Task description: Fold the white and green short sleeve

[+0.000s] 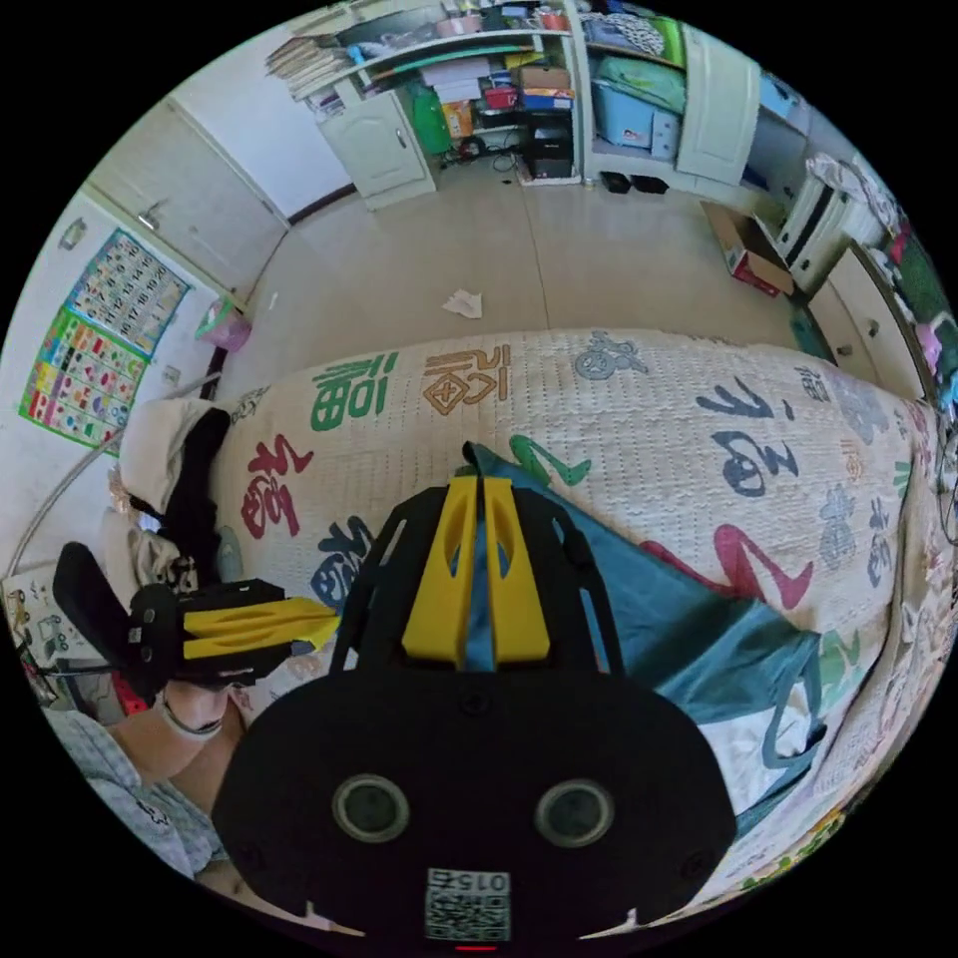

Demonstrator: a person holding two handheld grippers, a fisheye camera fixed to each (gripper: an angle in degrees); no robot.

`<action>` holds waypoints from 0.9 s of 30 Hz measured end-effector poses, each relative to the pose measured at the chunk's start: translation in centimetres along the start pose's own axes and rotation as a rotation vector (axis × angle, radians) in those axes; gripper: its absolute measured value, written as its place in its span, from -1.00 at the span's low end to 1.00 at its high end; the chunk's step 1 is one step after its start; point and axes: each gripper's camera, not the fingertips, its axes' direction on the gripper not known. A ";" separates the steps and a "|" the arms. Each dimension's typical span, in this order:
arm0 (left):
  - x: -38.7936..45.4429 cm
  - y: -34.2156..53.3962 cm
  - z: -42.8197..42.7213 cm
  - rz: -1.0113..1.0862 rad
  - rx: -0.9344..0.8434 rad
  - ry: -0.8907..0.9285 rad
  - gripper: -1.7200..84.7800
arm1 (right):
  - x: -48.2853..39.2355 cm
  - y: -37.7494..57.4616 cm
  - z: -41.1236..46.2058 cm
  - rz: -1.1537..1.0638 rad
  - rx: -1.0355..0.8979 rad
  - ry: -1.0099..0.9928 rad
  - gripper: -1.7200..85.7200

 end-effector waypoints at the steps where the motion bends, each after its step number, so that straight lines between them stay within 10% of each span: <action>1: 0.8 -0.1 -1.1 0.027 0.025 -0.006 -0.98 | 1.2 1.2 -1.7 0.032 0.069 -0.062 -0.96; 8: 9.5 0.5 -4.2 0.283 0.032 0.089 -0.98 | 8.2 15.0 -10.2 0.237 0.377 -0.213 -0.96; 27: 18.5 2.2 0.7 0.411 -0.263 0.203 -0.83 | 12.7 30.3 -11.3 0.442 0.243 0.010 -0.79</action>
